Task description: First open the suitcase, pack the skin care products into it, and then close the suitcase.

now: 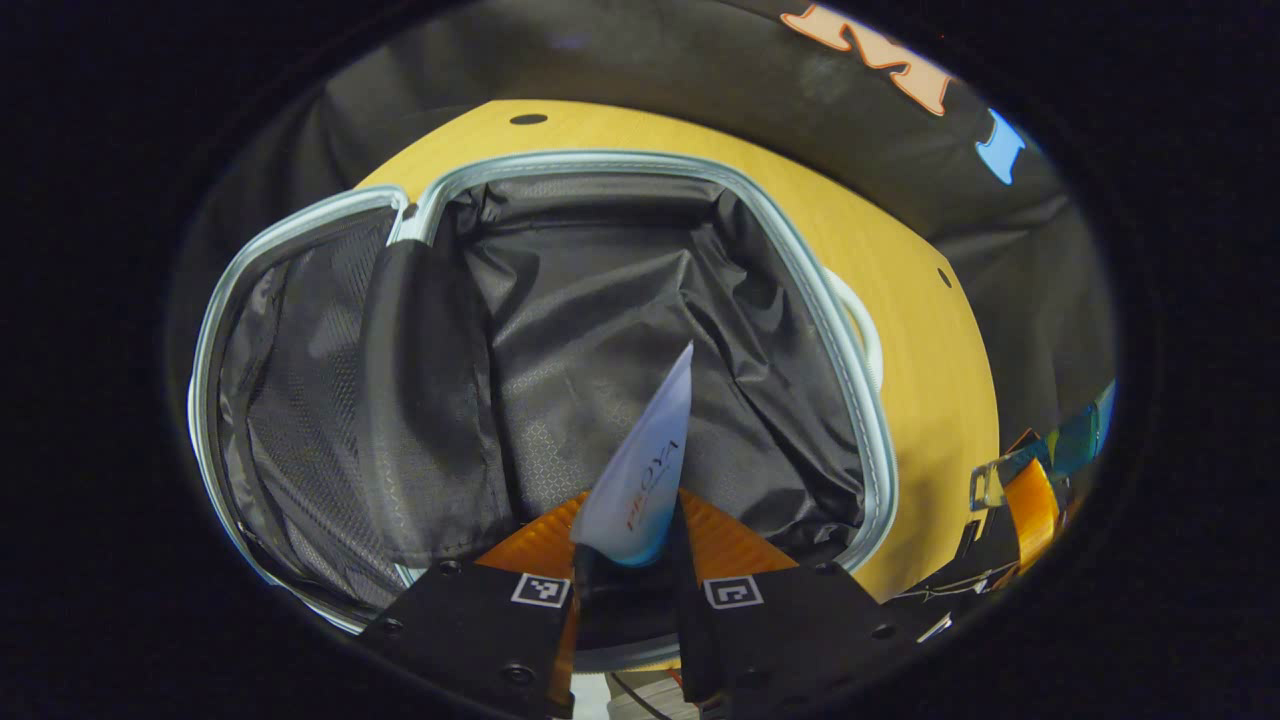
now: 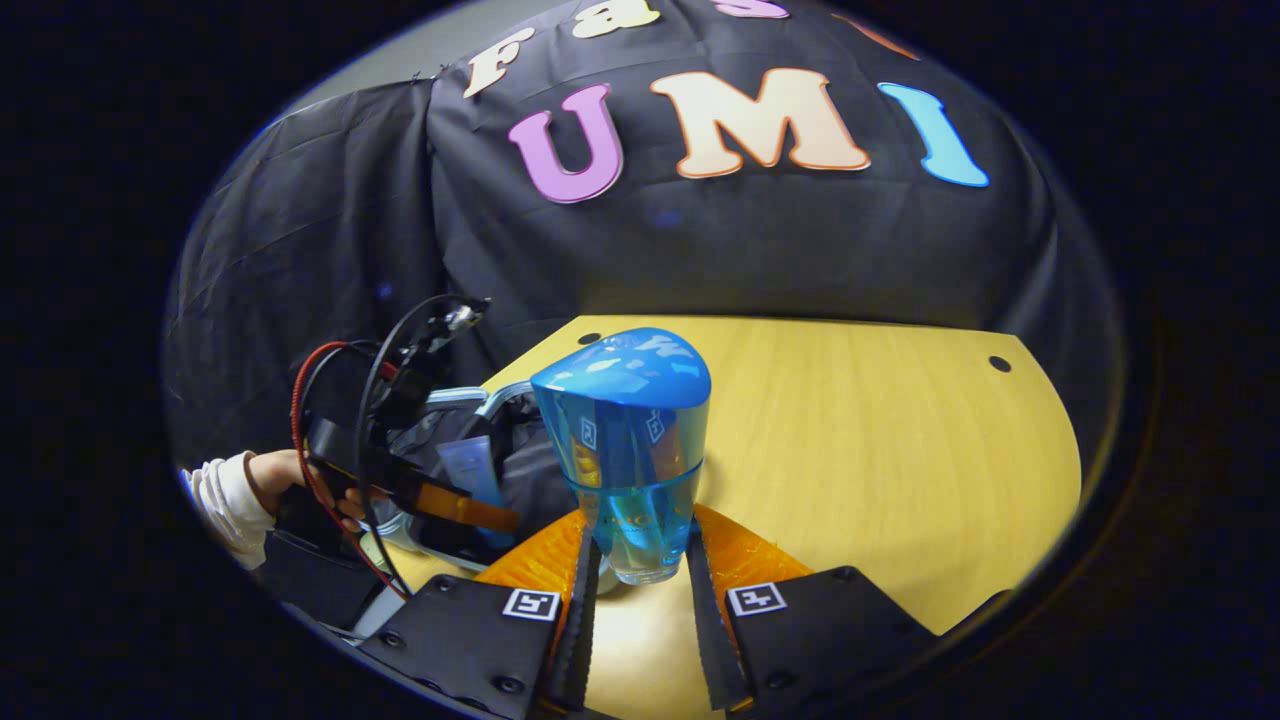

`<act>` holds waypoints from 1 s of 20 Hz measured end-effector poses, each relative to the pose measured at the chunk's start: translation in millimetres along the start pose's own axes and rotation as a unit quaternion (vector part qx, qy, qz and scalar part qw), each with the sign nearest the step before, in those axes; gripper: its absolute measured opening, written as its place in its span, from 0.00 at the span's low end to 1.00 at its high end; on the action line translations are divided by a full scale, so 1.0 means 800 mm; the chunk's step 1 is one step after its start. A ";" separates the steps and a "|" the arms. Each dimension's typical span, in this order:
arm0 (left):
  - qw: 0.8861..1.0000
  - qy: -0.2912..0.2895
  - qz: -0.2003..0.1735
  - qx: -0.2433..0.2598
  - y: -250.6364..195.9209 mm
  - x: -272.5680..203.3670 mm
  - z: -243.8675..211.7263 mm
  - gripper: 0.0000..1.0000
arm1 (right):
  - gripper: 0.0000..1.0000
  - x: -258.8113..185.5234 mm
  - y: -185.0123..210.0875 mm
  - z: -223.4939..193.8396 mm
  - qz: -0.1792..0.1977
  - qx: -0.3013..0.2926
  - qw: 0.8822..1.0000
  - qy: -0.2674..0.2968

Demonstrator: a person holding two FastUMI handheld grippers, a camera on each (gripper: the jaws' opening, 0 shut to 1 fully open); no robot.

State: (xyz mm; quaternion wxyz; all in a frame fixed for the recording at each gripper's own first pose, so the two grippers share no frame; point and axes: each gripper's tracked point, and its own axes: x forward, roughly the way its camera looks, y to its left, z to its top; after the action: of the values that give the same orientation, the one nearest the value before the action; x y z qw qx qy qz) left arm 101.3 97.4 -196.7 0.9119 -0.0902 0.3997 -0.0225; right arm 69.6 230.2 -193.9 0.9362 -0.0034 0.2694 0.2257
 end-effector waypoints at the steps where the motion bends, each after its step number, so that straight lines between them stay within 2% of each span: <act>1: 1.000 -0.002 -0.004 0.000 0.001 0.002 0.006 0.36 | 0.46 0.007 0.015 -0.002 0.008 -0.003 1.000 0.007; 2: 1.000 -0.001 0.000 0.002 0.006 0.000 0.005 0.36 | 0.43 0.015 0.028 -0.004 0.015 -0.003 1.000 0.015; 3: 1.000 -0.002 -0.001 0.006 0.007 -0.003 0.008 0.27 | 0.43 0.020 0.038 -0.005 0.019 -0.004 1.000 0.021; 5: 1.000 -0.012 -0.002 0.010 0.006 -0.019 0.013 0.49 | 0.46 0.028 0.051 -0.010 0.021 -0.005 0.999 0.028; 6: 1.000 -0.027 0.002 0.012 0.006 -0.031 0.019 0.48 | 0.43 0.034 0.056 -0.011 0.021 -0.004 0.999 0.032; 7: 0.999 -0.041 0.002 0.012 0.005 -0.044 0.025 0.68 | 0.43 0.040 0.060 -0.012 0.021 -0.003 0.999 0.036; 9: 0.997 -0.073 0.000 0.005 0.005 -0.072 0.040 0.96 | 0.46 0.052 0.065 -0.013 0.020 0.001 0.999 0.045; 13: 0.994 -0.109 0.001 -0.011 0.024 -0.123 0.046 0.97 | 0.46 0.082 0.067 -0.027 0.013 -0.002 0.998 0.067; 14: 0.993 -0.116 0.005 -0.017 0.032 -0.135 0.046 0.97 | 0.43 0.089 0.067 -0.035 0.012 -0.005 0.997 0.076; 16: 0.991 -0.127 0.013 -0.029 0.052 -0.156 0.043 0.96 | 0.46 0.099 0.067 -0.049 0.008 -0.012 0.995 0.096; 17: 0.990 -0.133 0.015 -0.035 0.061 -0.165 0.042 0.97 | 0.43 0.102 0.066 -0.055 0.006 -0.013 0.994 0.105; 20: 0.988 -0.145 0.030 -0.054 0.094 -0.184 0.035 0.97 | 0.46 0.111 0.069 -0.073 0.009 -0.018 0.991 0.129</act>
State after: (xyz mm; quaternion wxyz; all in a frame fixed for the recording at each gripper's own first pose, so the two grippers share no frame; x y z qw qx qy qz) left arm 19.2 191.8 -84.9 0.9543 -0.1298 0.2664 0.0394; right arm 83.7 309.3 -282.3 0.8914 -0.0467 0.3835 0.2370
